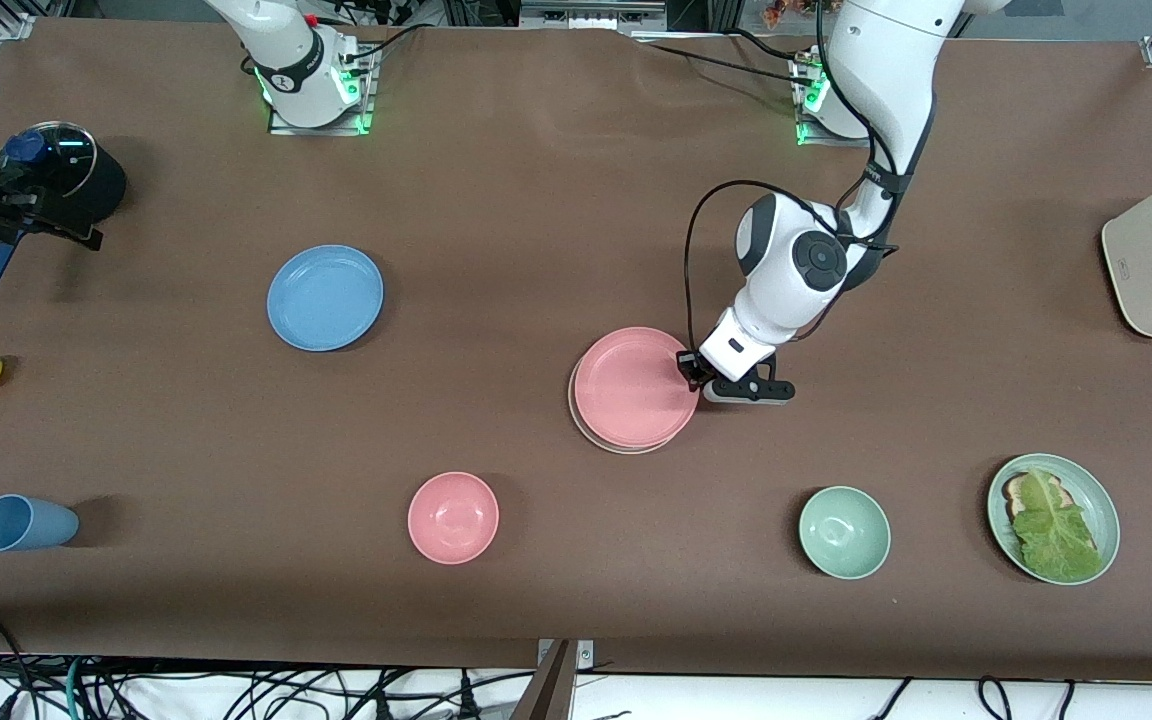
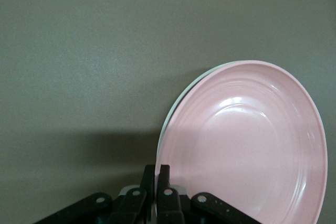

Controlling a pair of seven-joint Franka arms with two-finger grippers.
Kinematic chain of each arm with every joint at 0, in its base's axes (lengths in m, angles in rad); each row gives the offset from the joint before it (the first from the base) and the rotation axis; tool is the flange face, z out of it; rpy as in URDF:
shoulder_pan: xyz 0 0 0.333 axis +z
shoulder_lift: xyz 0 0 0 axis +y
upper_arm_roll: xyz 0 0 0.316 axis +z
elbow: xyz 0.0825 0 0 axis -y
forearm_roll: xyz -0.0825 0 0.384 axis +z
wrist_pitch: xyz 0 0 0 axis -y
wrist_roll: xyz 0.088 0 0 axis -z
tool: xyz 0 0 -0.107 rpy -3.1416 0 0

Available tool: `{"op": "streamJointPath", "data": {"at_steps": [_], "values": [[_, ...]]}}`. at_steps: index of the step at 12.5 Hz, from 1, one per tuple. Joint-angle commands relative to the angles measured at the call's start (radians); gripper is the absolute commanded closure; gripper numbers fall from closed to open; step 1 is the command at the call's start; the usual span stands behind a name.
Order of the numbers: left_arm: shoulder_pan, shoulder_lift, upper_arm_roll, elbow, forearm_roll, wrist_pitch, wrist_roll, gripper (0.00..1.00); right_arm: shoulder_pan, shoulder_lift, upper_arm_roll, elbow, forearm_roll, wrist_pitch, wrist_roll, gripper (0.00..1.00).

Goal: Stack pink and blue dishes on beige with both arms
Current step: 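Carry the pink plate with the left gripper onto the beige plate, then open the left gripper and lift it away while the right gripper reaches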

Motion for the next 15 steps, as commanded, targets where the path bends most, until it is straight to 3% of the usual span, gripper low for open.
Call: {"op": "streamJointPath", "data": {"at_steps": [1,3,9,11,13,15], "values": [[-0.012,0.006,0.014,0.007,0.021,0.017,-0.022,0.75,-0.007,-0.004,0.007,0.012,0.003,-0.018,0.006,0.00],[-0.009,0.011,0.014,0.015,0.018,0.017,-0.024,0.57,-0.007,-0.004,0.007,0.012,0.003,-0.018,0.003,0.00],[0.001,-0.022,0.036,0.021,0.024,-0.025,-0.018,0.53,-0.014,0.008,-0.010,0.010,0.004,-0.019,0.017,0.00],[0.003,-0.053,0.072,0.088,0.025,-0.203,-0.021,0.48,-0.019,0.028,-0.018,-0.007,0.012,-0.004,0.018,0.00],[0.003,-0.081,0.140,0.217,0.054,-0.479,-0.022,0.42,-0.021,0.068,-0.021,-0.028,0.012,-0.025,-0.005,0.00],[0.021,-0.095,0.172,0.329,0.093,-0.680,-0.022,0.41,-0.019,0.068,-0.021,-0.112,0.014,-0.006,-0.003,0.00]]}}
